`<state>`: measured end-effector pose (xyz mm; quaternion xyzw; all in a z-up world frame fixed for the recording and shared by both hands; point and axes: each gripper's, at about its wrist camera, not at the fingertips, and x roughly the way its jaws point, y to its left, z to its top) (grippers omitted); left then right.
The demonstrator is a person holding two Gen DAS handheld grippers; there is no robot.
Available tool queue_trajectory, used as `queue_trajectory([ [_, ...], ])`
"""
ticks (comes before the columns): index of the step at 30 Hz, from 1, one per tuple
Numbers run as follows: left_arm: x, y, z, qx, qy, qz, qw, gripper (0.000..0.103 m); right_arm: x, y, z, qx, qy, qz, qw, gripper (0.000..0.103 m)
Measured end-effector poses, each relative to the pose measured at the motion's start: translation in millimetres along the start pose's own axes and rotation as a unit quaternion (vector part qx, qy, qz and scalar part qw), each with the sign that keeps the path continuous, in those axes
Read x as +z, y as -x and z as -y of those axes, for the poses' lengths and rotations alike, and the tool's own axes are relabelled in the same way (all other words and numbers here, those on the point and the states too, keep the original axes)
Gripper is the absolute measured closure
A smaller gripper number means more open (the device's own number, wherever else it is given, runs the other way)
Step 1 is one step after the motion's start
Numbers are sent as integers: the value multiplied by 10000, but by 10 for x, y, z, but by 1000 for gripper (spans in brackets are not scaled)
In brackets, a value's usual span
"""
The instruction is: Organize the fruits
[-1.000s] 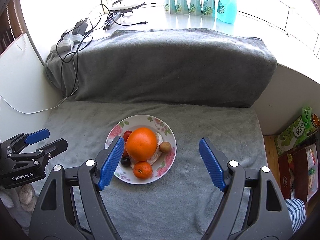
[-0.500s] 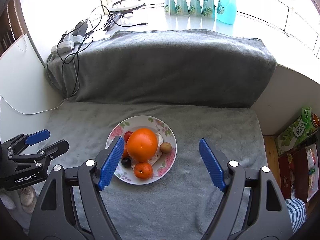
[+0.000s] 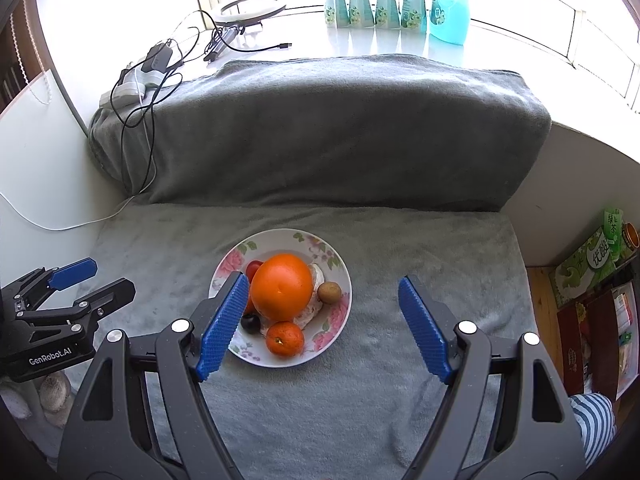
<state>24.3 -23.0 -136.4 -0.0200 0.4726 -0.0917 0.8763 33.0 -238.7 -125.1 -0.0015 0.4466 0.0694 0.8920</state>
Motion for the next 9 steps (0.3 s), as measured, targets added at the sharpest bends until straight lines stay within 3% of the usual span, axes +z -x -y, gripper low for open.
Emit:
queue_trajectory([
  [9,-9,2,-20,34,-18,-2,10000,23,-22,-4,9,-11,-46,-7,10000,23],
])
